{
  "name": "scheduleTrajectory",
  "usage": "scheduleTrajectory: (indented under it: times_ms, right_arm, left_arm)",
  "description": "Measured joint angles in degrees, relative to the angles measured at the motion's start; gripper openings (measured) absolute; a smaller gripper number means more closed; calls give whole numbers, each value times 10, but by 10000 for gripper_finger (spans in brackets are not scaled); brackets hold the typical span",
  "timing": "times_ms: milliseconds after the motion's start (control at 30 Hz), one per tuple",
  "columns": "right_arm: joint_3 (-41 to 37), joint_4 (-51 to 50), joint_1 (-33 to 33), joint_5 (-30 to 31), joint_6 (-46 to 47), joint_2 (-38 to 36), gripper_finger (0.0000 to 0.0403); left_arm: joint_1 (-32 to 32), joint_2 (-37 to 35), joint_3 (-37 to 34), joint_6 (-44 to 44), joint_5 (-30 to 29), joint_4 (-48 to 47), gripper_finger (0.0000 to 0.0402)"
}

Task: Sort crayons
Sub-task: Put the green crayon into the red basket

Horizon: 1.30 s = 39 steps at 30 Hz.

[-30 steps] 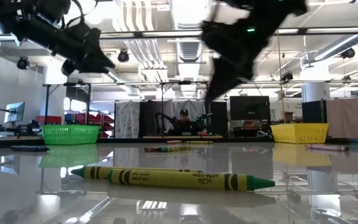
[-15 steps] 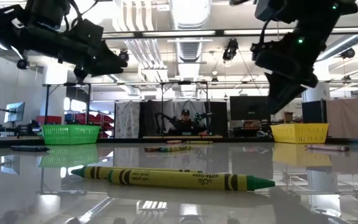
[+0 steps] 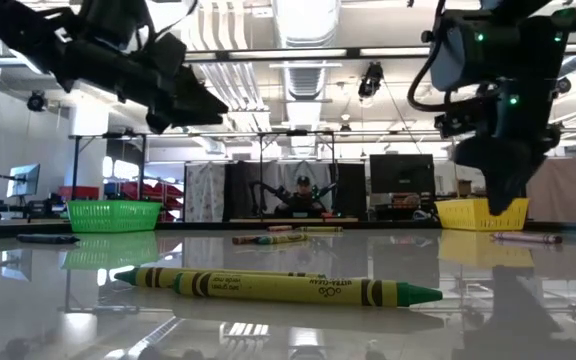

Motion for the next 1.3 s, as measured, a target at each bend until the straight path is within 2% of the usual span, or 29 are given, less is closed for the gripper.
scheduleTrajectory:
  times_ms: [200,400,500,600,767,867,967,1167,1300]
  right_arm:
    - [0,-14,0,-26,18,0,106]
    - [0,-13,0,-44,17,4,152]
    - [0,28,2,-47,-13,2,177]
    - [0,129,6,-53,-56,1,190]
    - [4,359,2,-53,-169,25,187]
    - [28,422,-12,-54,-261,64,181]
    - [77,422,-23,-47,-347,122,178]
    - [193,413,-26,-44,-520,238,171]
    - [268,340,-18,-83,-569,293,164]
  left_arm:
    - [-1,53,54,0,2,-85,162]
    - [-17,98,105,9,2,-142,162]
    - [-37,105,118,26,2,-142,162]
    - [-57,100,121,35,-4,-142,162]
    - [-81,74,103,36,-7,-142,162]
    - [-93,62,88,17,-8,-141,162]
    - [-116,57,67,-15,-16,-136,162]
    - [-176,57,19,-70,-109,-131,162]
    - [-201,57,6,-76,-94,-132,162]
